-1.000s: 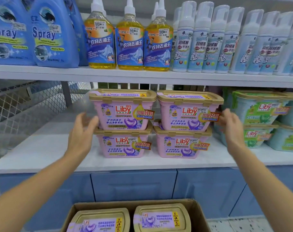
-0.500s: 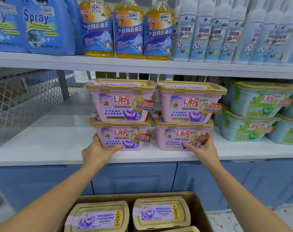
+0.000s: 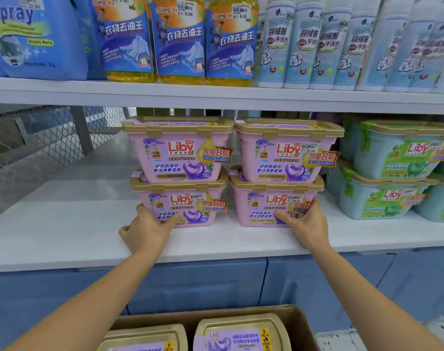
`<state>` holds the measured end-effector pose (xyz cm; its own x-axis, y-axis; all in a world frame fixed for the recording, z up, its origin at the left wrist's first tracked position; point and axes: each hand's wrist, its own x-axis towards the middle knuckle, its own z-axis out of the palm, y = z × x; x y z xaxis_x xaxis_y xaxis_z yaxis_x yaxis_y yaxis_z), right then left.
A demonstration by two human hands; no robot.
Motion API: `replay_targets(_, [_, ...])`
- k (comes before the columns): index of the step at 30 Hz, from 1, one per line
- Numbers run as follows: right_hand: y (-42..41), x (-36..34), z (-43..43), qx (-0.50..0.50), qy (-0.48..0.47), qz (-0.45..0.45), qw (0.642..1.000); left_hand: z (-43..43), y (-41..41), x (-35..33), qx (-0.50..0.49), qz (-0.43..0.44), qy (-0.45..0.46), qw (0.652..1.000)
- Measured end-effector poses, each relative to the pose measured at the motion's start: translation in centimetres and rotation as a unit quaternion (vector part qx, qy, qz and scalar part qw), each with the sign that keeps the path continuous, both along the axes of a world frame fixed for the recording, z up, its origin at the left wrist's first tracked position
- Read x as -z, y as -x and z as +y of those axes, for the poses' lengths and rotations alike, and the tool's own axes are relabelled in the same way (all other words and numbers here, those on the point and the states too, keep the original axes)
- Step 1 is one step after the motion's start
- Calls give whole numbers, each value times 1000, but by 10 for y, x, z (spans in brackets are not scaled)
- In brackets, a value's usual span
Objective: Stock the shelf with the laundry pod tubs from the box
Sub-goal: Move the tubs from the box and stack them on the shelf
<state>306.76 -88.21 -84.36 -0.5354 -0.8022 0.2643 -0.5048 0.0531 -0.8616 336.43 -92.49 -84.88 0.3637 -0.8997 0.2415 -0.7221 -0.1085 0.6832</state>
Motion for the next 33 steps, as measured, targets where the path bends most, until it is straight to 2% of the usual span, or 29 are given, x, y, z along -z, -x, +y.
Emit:
replay_targets(18, [48, 1, -107, 2, 10, 47, 999, -120, 53, 7, 11, -2, 11, 1000])
replay_targets(25, [55, 3, -149, -23, 28, 11, 999, -164, 57, 3, 11, -47, -35, 998])
replay_targets(33, [71, 6, -185, -14, 12, 0, 1000, -191, 66, 3, 2, -36, -40, 999])
